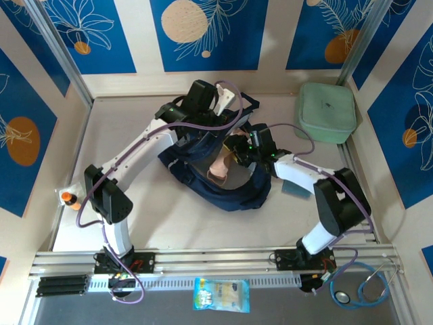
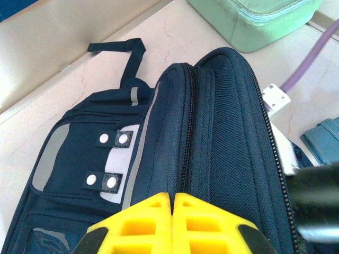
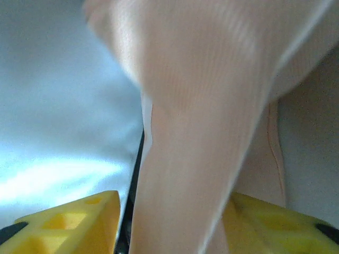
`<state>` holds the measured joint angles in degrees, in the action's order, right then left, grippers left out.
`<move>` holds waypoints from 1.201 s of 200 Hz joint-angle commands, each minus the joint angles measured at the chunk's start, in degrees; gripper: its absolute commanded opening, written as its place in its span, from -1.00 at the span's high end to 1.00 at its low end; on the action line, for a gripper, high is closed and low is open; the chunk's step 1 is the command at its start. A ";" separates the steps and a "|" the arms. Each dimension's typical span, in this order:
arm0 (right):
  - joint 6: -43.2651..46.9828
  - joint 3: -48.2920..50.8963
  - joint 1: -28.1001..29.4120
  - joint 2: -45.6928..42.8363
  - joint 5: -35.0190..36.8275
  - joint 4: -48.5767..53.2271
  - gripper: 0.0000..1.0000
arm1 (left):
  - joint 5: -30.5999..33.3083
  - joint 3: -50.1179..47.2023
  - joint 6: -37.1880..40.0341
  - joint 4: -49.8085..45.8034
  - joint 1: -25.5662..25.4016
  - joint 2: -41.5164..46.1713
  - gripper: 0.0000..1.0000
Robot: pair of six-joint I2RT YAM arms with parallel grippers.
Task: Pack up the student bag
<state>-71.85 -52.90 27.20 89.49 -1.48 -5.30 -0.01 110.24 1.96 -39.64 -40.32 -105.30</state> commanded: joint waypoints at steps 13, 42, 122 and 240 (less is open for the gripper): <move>5.20 1.33 1.09 -8.59 3.41 10.71 -0.16 | -0.39 -0.63 0.49 6.75 -0.29 3.51 1.00; 6.50 4.17 1.27 -11.12 -0.76 11.47 -0.19 | -0.87 -0.99 0.50 7.12 -0.29 3.35 1.00; 12.41 -0.97 3.34 -2.95 -3.57 14.91 0.17 | -0.74 -2.28 0.37 7.03 -0.29 3.69 1.00; 4.49 4.83 0.05 -0.53 -11.25 -5.56 0.91 | -0.54 -3.03 -0.10 8.19 -0.24 4.76 1.00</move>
<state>-65.65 -48.75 27.81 87.39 -8.27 0.71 -0.45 106.87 1.96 -36.84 -40.32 -104.42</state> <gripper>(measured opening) 0.064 0.048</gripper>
